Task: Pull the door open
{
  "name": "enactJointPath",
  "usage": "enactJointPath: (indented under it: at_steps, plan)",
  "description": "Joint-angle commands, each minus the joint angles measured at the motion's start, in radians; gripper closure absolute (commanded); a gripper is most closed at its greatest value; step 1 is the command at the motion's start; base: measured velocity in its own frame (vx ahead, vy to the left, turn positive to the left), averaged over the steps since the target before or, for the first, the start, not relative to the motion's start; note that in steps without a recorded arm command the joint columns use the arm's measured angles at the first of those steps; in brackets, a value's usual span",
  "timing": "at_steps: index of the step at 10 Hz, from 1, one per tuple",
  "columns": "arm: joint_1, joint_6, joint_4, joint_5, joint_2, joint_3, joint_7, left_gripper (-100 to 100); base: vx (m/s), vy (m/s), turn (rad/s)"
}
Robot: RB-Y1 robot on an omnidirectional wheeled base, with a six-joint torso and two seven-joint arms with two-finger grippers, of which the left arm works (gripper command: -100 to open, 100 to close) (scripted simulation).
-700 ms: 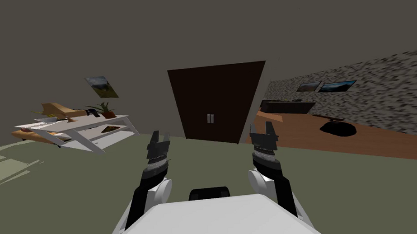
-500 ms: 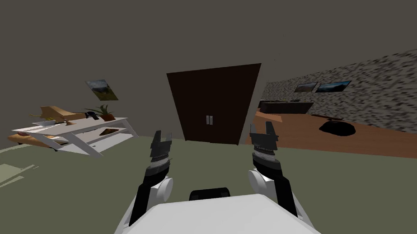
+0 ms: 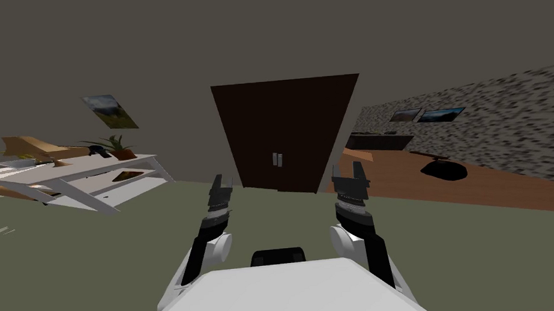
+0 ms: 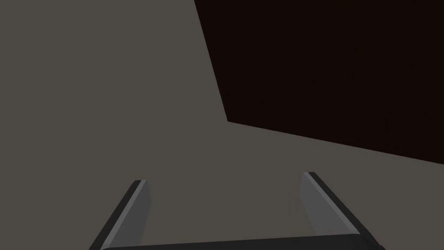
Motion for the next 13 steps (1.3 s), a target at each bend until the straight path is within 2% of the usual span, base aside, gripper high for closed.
enactJointPath:
  at_steps: [1,2,13]
  plan:
    - [-0.018,0.008,0.031,-0.001,0.003,-0.001,0.004,-100,0.090,-0.042,-0.035]
    - [-0.040,0.018,0.071,-0.001,0.010,0.000,0.012,-100,0.126,-0.047,-0.056]
    - [-0.186,0.083,0.333,0.003,0.052,0.011,0.063,-100,0.105,-0.034,-0.042]
